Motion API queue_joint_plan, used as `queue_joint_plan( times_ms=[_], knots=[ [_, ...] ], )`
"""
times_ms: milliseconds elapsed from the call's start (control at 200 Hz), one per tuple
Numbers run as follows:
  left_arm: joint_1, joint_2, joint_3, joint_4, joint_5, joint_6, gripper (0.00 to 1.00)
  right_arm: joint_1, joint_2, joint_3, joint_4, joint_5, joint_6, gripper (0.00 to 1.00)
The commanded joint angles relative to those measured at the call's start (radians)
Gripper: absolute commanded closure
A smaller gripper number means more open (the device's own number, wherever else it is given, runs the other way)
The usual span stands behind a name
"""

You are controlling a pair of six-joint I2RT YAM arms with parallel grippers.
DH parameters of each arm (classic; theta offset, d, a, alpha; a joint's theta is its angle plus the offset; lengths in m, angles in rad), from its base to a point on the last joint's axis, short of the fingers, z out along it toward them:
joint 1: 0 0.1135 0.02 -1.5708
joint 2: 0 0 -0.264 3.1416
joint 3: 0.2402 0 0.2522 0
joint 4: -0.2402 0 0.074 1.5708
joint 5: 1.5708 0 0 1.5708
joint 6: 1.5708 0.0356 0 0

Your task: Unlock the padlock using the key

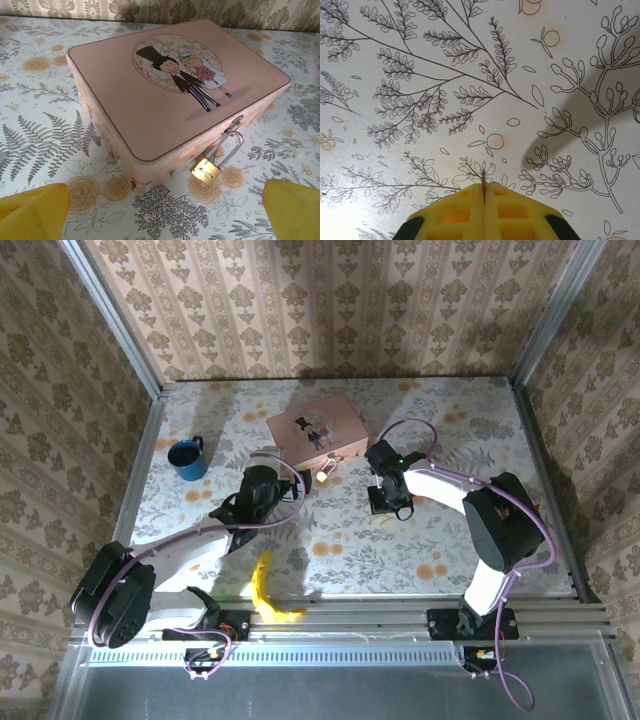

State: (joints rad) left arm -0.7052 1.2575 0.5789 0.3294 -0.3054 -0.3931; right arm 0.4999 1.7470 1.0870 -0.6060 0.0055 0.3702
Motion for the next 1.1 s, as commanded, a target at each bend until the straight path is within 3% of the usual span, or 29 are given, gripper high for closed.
queue_joint_plan(
  times_ms=[0, 140, 325, 495, 760, 1095],
  knots=[
    [0.009, -0.014, 0.032, 0.018, 0.017, -0.027, 0.00, 0.006, -0.041, -0.018, -0.013, -0.027, 0.001, 1.00],
    [0.044, -0.038, 0.032, 0.009, 0.071, -0.065, 0.00, 0.006, -0.089, -0.043, 0.039, -0.098, -0.034, 1.00],
    [0.127, -0.105, 0.044, -0.066, 0.208, -0.099, 0.02, 0.005, -0.231, -0.151, 0.239, -0.296, -0.110, 1.00],
    [0.143, -0.179, 0.102, -0.210, 0.277, -0.020, 0.06, 0.003, -0.332, -0.224, 0.407, -0.470, -0.134, 1.00],
    [0.151, -0.228, 0.192, -0.349, 0.444, 0.064, 0.12, 0.002, -0.349, -0.225, 0.562, -0.664, -0.136, 1.00],
    [0.228, -0.264, 0.188, -0.305, 0.683, -0.039, 0.22, -0.019, -0.444, -0.268, 0.733, -0.856, -0.104, 1.00]
  ],
)
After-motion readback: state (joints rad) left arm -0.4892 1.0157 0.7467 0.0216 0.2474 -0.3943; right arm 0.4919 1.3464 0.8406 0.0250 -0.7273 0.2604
